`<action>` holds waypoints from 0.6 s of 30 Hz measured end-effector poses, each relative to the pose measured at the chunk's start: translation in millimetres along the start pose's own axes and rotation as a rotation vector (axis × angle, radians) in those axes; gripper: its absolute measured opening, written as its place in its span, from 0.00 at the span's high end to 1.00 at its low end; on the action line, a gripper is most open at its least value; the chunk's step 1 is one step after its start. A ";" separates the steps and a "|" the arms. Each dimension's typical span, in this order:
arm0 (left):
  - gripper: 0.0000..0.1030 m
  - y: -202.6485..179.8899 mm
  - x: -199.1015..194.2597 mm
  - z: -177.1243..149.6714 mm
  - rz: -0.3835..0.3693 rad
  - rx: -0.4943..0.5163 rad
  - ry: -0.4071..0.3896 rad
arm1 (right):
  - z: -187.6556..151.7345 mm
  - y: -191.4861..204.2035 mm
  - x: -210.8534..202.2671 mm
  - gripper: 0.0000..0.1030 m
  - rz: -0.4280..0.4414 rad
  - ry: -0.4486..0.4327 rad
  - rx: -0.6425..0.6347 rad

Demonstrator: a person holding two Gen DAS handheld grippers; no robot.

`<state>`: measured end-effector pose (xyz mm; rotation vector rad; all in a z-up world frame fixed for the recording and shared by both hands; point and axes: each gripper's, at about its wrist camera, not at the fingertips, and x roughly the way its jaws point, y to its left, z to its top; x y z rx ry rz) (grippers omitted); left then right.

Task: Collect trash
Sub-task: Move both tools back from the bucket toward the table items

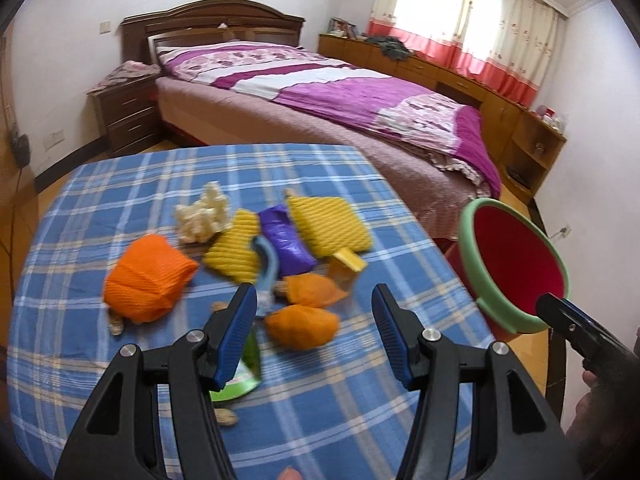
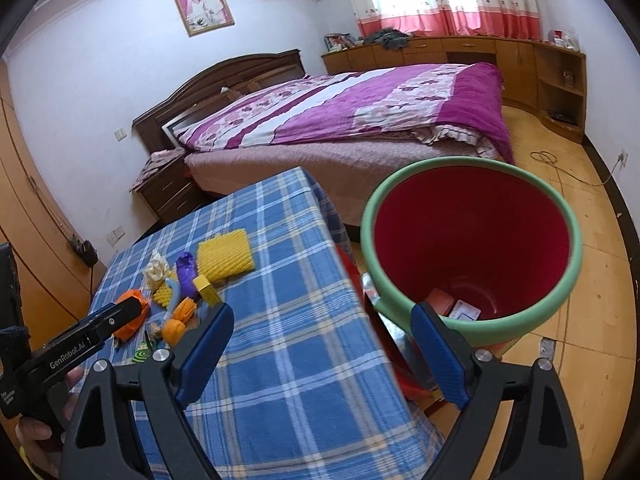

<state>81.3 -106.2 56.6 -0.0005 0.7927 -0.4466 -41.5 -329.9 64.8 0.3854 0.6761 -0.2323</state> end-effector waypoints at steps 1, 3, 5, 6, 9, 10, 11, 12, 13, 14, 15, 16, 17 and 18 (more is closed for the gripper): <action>0.42 5.4 0.3 -0.4 0.008 -0.006 0.002 | 0.6 2.5 1.8 0.11 0.003 0.003 -0.003; 0.42 15.6 0.8 -1.1 0.025 -0.016 0.004 | -0.5 8.6 6.1 0.11 0.010 0.013 -0.012; 0.42 22.7 1.6 -0.8 0.041 -0.023 0.006 | -0.2 12.5 10.1 0.11 0.015 0.023 -0.018; 0.42 26.6 1.8 -0.8 0.050 -0.027 0.006 | -0.8 15.1 12.1 0.11 0.018 0.029 -0.022; 0.42 42.1 2.4 -0.5 0.076 -0.047 0.006 | -2.3 21.9 17.3 0.11 0.021 0.043 -0.034; 0.42 46.1 2.6 0.1 0.082 -0.053 0.006 | -3.2 23.2 19.0 0.10 0.022 0.047 -0.036; 0.42 50.1 3.0 0.6 0.087 -0.057 0.006 | -3.2 25.3 20.8 0.10 0.023 0.051 -0.038; 0.42 55.5 3.5 0.9 0.097 -0.062 0.006 | -3.4 27.3 22.7 0.10 0.023 0.055 -0.040; 0.42 58.6 4.1 0.8 0.105 -0.065 0.007 | -3.8 28.7 24.4 0.10 0.024 0.058 -0.042; 0.42 62.1 4.8 1.1 0.112 -0.067 0.008 | -4.0 30.2 25.9 0.10 0.024 0.062 -0.043; 0.42 67.1 6.0 1.1 0.122 -0.070 0.011 | -3.8 32.3 27.5 0.10 0.024 0.065 -0.045; 0.42 69.6 6.9 1.4 0.129 -0.071 0.013 | -3.9 34.5 29.3 0.10 0.025 0.070 -0.048; 0.42 73.9 8.4 1.2 0.139 -0.075 0.016 | -4.2 36.8 31.3 0.10 0.025 0.074 -0.051; 0.42 76.6 9.4 0.9 0.147 -0.078 0.019 | -4.8 38.8 32.5 0.10 0.025 0.078 -0.054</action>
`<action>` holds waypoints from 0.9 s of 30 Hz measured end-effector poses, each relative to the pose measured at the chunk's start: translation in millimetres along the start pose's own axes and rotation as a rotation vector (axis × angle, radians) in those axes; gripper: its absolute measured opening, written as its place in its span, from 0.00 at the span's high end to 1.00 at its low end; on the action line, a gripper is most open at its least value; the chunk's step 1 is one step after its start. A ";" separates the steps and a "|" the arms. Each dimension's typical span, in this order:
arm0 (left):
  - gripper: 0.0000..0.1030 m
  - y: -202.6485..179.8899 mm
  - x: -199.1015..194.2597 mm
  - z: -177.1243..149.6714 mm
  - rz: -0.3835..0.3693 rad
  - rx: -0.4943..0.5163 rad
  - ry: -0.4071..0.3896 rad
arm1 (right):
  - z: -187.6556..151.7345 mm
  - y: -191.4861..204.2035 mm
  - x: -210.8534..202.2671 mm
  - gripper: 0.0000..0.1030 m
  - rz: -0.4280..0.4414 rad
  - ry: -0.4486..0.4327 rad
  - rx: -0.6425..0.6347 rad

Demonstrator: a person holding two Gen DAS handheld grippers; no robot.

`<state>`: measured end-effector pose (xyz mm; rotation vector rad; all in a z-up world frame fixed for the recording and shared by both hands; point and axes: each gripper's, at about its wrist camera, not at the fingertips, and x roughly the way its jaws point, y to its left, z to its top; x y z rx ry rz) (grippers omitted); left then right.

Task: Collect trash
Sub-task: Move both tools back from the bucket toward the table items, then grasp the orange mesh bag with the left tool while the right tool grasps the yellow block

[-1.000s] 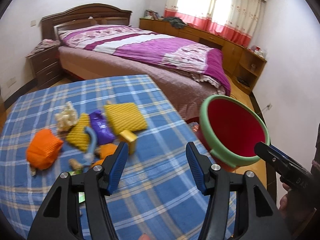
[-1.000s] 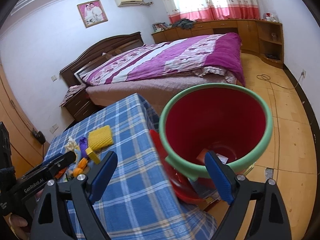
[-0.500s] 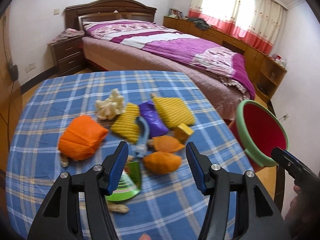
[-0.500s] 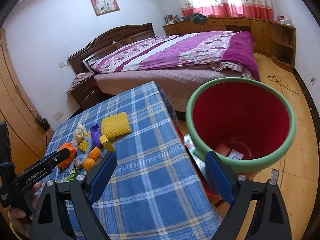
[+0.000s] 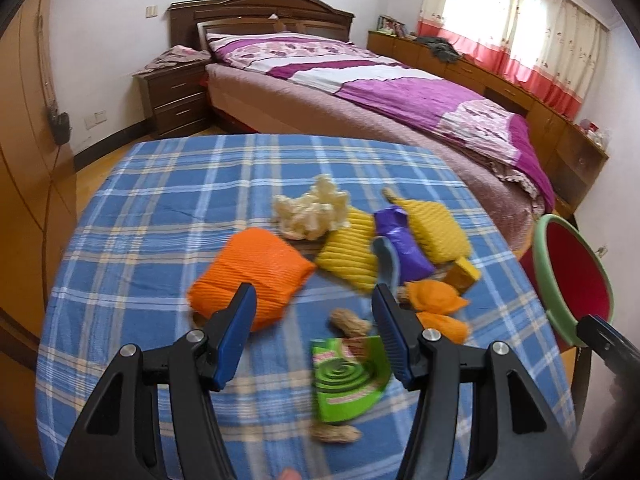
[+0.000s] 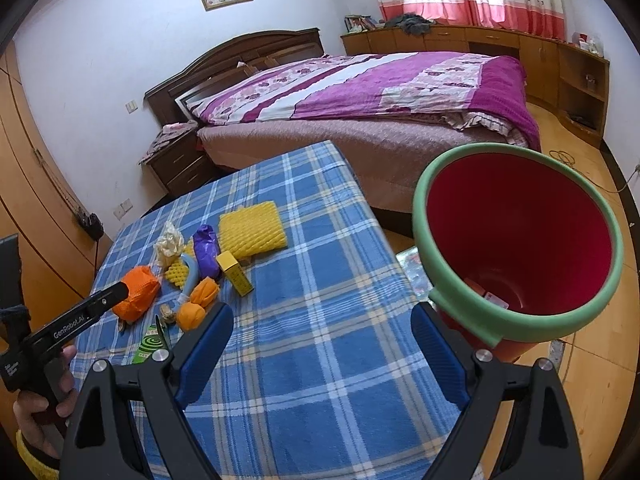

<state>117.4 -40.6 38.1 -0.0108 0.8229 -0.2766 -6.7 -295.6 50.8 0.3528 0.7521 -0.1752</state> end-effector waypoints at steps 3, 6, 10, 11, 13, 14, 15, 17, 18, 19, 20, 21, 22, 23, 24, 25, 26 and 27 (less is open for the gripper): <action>0.42 11.1 7.1 0.0 0.023 -0.014 0.011 | 0.1 5.7 4.6 0.10 0.001 0.013 -0.010; 0.42 18.9 13.1 -0.2 0.040 -0.021 0.018 | -0.1 11.7 8.7 0.10 0.001 0.022 -0.020; 0.42 27.2 23.1 1.1 0.061 -0.015 0.029 | 0.3 18.1 13.3 0.10 0.002 0.034 -0.033; 0.42 29.1 24.9 1.6 0.064 -0.014 0.030 | 1.1 20.4 15.2 0.10 0.002 0.037 -0.038; 0.42 32.3 30.3 2.5 0.069 -0.009 0.036 | 3.0 24.8 18.8 0.10 0.003 0.041 -0.047; 0.42 33.9 33.5 2.8 0.073 -0.007 0.041 | 4.6 26.6 21.2 0.10 0.003 0.042 -0.052; 0.42 34.8 35.8 2.9 0.075 -0.006 0.045 | 5.9 28.4 22.7 0.10 0.003 0.043 -0.056; 0.42 37.8 40.8 2.6 0.075 -0.009 0.054 | 9.6 34.0 27.0 0.10 0.005 0.044 -0.067; 0.42 40.1 43.8 3.8 0.074 -0.011 0.058 | 11.7 36.4 29.8 0.10 0.005 0.044 -0.072; 0.42 41.3 46.0 4.1 0.072 -0.014 0.061 | 13.7 38.0 32.2 0.10 0.006 0.046 -0.076; 0.42 42.5 48.0 4.0 0.071 -0.018 0.064 | 14.6 39.4 34.2 0.10 0.008 0.047 -0.078; 0.42 43.8 49.8 3.9 0.070 -0.022 0.067 | 16.9 42.1 37.9 0.10 0.011 0.050 -0.082; 0.42 44.9 51.3 3.8 0.067 -0.025 0.069 | 17.6 43.9 40.0 0.10 0.013 0.052 -0.085; 0.42 46.0 52.7 3.8 0.064 -0.029 0.070 | 19.3 46.5 43.7 0.10 0.017 0.055 -0.090; 0.42 46.8 53.7 3.6 0.061 -0.031 0.070 | 20.4 48.7 46.6 0.10 0.020 0.058 -0.093; 0.42 47.6 54.9 3.3 0.058 -0.032 0.070 | 21.4 51.1 50.5 0.10 0.024 0.063 -0.097; 0.42 47.9 56.0 2.7 0.057 -0.032 0.071 | 22.4 53.6 54.8 0.11 0.029 0.070 -0.101; 0.42 48.0 57.0 2.4 0.056 -0.032 0.071 | 23.3 56.2 59.0 0.10 0.036 0.077 -0.106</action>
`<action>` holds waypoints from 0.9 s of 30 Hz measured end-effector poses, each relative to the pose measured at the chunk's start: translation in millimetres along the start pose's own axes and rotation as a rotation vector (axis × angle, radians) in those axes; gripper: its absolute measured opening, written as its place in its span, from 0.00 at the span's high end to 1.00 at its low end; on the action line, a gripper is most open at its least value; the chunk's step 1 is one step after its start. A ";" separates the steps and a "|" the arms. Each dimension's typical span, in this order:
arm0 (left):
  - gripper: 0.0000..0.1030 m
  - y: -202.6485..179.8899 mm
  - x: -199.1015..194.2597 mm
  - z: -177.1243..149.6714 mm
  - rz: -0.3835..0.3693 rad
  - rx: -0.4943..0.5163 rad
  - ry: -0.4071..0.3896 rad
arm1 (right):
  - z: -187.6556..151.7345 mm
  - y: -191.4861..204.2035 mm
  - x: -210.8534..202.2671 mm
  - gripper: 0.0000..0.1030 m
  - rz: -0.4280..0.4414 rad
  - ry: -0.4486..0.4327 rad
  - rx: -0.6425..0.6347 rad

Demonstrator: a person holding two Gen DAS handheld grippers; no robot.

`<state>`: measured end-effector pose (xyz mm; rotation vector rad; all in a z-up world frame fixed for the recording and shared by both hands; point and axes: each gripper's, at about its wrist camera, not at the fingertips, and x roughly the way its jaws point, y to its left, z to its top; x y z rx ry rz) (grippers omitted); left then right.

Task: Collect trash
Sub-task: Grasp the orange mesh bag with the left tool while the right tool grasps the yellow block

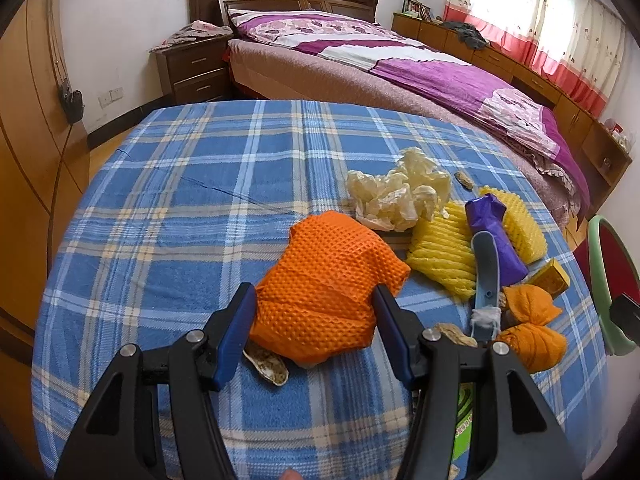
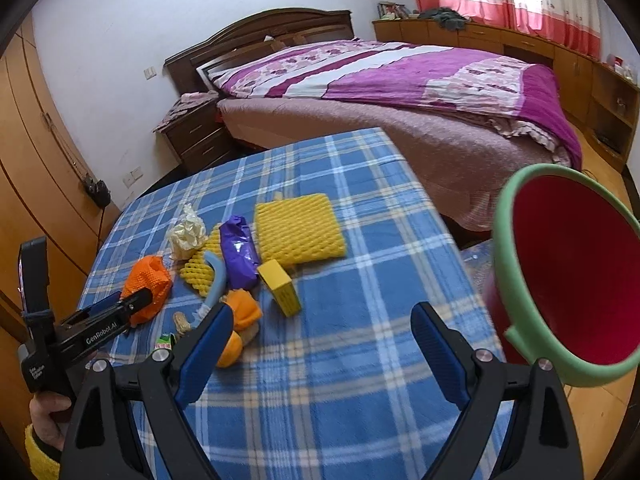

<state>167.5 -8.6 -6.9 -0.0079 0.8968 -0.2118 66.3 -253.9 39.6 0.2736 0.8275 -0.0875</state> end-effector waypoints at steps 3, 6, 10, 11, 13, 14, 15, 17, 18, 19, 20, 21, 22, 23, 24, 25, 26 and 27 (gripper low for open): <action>0.42 0.6 2.0 -0.5 -0.004 -0.006 0.000 | 3.1 6.7 11.1 0.14 0.013 0.015 -0.019; 0.42 3.0 4.8 -1.0 -0.018 -0.021 0.003 | 4.5 11.7 20.2 0.19 0.021 0.030 -0.034; 0.42 6.3 8.2 -1.7 -0.029 -0.034 0.004 | 6.2 17.1 32.2 0.26 0.032 0.047 -0.046; 0.42 6.7 8.6 -1.9 -0.030 -0.035 0.003 | 6.6 17.9 35.5 0.28 0.037 0.053 -0.048; 0.42 6.9 8.5 -2.4 -0.030 -0.032 0.002 | 6.7 17.1 39.7 0.31 0.047 0.066 -0.048; 0.42 6.9 8.5 -2.6 -0.030 -0.030 0.000 | 6.6 17.7 42.4 0.34 0.053 0.071 -0.050; 0.42 7.0 8.9 -3.0 -0.029 -0.028 -0.002 | 6.4 18.6 44.3 0.36 0.055 0.073 -0.053; 0.42 6.0 8.5 -3.1 -0.025 -0.022 -0.007 | 5.7 19.9 48.2 0.39 0.057 0.078 -0.059; 0.42 5.7 8.6 -3.8 -0.022 -0.018 -0.010 | 5.5 20.1 49.6 0.41 0.059 0.080 -0.059; 0.42 5.4 8.6 -4.3 -0.020 -0.015 -0.014 | 5.5 20.1 51.3 0.42 0.062 0.086 -0.058; 0.45 5.1 8.4 -4.3 -0.018 -0.014 -0.018 | 5.5 19.9 53.1 0.44 0.066 0.089 -0.054; 0.47 4.7 8.1 -4.5 -0.018 -0.013 -0.019 | 5.4 19.8 54.2 0.45 0.066 0.091 -0.051; 0.51 4.7 7.5 -4.5 -0.021 -0.013 -0.022 | 5.2 19.8 55.2 0.46 0.065 0.090 -0.051; 0.55 4.9 7.1 -4.5 -0.028 -0.015 -0.023 | 5.1 20.2 56.2 0.49 0.066 0.089 -0.055; 0.56 5.3 6.9 -4.5 -0.034 -0.017 -0.023 | 4.9 20.3 57.0 0.52 0.068 0.088 -0.056; 0.59 5.3 6.5 -4.5 -0.037 -0.019 -0.024 | 4.4 19.7 57.5 0.53 0.070 0.088 -0.056; 0.62 4.9 6.0 -4.7 -0.042 -0.018 -0.024 | 4.2 19.8 58.2 0.57 0.074 0.087 -0.056; 0.64 4.5 5.3 -4.9 -0.048 -0.019 -0.025 | 3.8 19.6 58.6 0.62 0.079 0.086 -0.053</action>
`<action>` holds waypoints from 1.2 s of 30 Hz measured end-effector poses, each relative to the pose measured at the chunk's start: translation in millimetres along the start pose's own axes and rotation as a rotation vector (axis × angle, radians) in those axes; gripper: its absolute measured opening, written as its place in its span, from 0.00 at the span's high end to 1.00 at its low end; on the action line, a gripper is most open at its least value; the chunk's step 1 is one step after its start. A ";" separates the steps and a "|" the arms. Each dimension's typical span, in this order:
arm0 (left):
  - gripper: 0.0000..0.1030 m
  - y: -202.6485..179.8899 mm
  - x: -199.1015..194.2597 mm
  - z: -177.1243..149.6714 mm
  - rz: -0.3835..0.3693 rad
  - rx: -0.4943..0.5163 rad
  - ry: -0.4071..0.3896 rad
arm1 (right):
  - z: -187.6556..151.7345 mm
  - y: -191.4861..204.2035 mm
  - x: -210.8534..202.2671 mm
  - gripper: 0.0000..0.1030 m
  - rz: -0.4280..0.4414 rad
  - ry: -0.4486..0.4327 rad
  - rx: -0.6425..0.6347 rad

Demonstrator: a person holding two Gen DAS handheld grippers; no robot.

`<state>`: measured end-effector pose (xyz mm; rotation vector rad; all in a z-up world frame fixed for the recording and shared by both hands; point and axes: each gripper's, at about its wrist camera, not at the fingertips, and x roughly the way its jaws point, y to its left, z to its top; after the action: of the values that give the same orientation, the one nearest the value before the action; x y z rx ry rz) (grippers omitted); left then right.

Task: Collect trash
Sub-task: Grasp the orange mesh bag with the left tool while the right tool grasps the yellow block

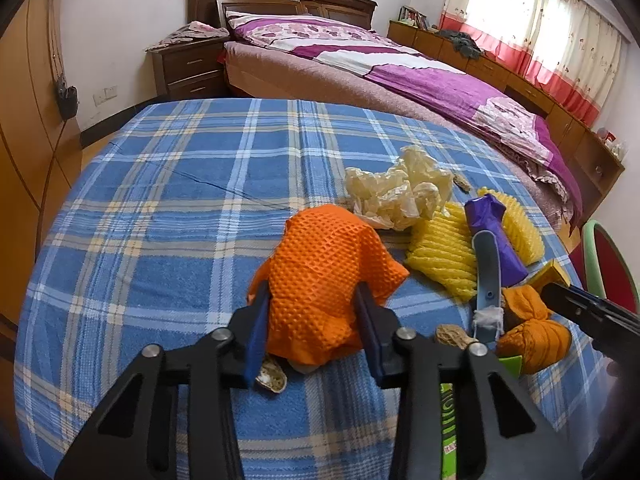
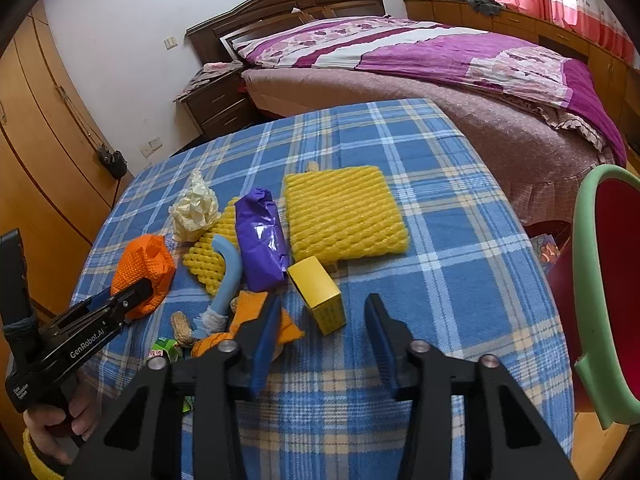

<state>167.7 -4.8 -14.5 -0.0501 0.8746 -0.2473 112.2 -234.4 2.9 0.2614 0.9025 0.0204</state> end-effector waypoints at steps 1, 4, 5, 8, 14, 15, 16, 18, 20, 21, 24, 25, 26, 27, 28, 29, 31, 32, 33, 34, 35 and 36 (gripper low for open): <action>0.67 -0.5 -0.7 -0.2 -0.005 -0.001 -0.001 | -0.2 -0.5 0.1 0.64 0.002 -0.001 0.003; 0.75 -1.9 -3.2 -0.1 -0.022 -0.005 -0.005 | -1.0 -1.5 -0.7 0.77 0.012 -0.008 0.008; 0.78 -2.4 -3.9 0.0 -0.023 -0.004 -0.007 | -1.4 -2.0 -1.8 0.77 0.011 -0.015 0.011; 0.83 -2.2 -6.4 0.2 -0.033 -0.010 -0.012 | -2.2 -3.6 -6.5 0.77 0.012 -0.035 0.015; 0.88 -3.1 -16.4 -1.1 -0.065 -0.016 -0.024 | -4.8 -7.0 -19.0 0.78 0.016 -0.068 0.031; 0.89 -4.3 -19.0 -1.4 -0.068 -0.012 -0.029 | -5.3 -7.5 -20.9 0.78 0.018 -0.071 0.034; 0.89 -5.6 -21.8 -1.7 -0.073 -0.008 -0.034 | -6.5 -8.7 -23.5 0.78 0.022 -0.076 0.039; 0.89 -8.7 -28.0 -1.8 -0.081 -0.002 -0.044 | -8.2 -10.1 -27.9 0.78 0.025 -0.083 0.047; 0.89 -12.7 -35.5 -1.5 -0.090 0.004 -0.056 | -9.9 -11.4 -32.2 0.78 0.030 -0.090 0.055; 0.89 -14.3 -38.6 -1.5 -0.094 0.007 -0.061 | -10.9 -12.2 -34.5 0.78 0.032 -0.094 0.058; 0.89 -20.5 -48.1 -1.0 -0.108 0.015 -0.073 | -14.3 -14.4 -44.9 0.78 0.038 -0.111 0.065; 0.89 -22.6 -51.3 -1.1 -0.114 0.018 -0.077 | -15.1 -14.1 -47.6 0.78 0.039 -0.114 0.066; 0.89 -24.3 -53.8 -1.1 -0.118 0.021 -0.079 | -16.2 -14.8 -51.3 0.78 0.041 -0.119 0.067; 0.89 -26.6 -56.5 -1.0 -0.122 0.024 -0.082 | -17.2 -15.6 -55.2 0.78 0.043 -0.125 0.068; 0.89 -29.1 -59.0 -1.0 -0.126 0.028 -0.085 | -18.3 -16.6 -58.3 0.78 0.045 -0.131 0.070; 0.89 -31.2 -61.4 -1.3 -0.129 0.031 -0.088 | -19.2 -17.7 -61.7 0.78 0.046 -0.136 0.073; 0.89 -36.1 -65.8 -1.9 -0.137 0.039 -0.091 | -21.2 -19.6 -68.2 0.78 0.048 -0.148 0.078; 0.89 -38.3 -67.9 -2.4 -0.144 0.040 -0.091 | -22.4 -20.7 -72.2 0.78 0.050 -0.155 0.081; 0.89 -40.4 -69.8 -3.0 -0.152 0.040 -0.089 | -23.9 -21.5 -75.5 0.78 0.052 -0.158 0.084; 0.89 -42.0 -71.4 -3.8 -0.160 0.040 -0.086 | -25.2 -22.9 -78.6 0.78 0.055 -0.161 0.088; 0.89 -44.1 -73.0 -5.0 -0.171 0.040 -0.083 | -26.7 -24.6 -82.6 0.78 0.058 -0.166 0.093; 0.89 -46.6 -74.5 -5.9 -0.181 0.042 -0.079 | -27.8 -26.0 -85.7 0.78 0.061 -0.171 0.094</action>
<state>108.3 -32.1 44.6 -0.1002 0.7865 -0.4304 34.9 -264.5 46.6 0.3727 0.7263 0.0115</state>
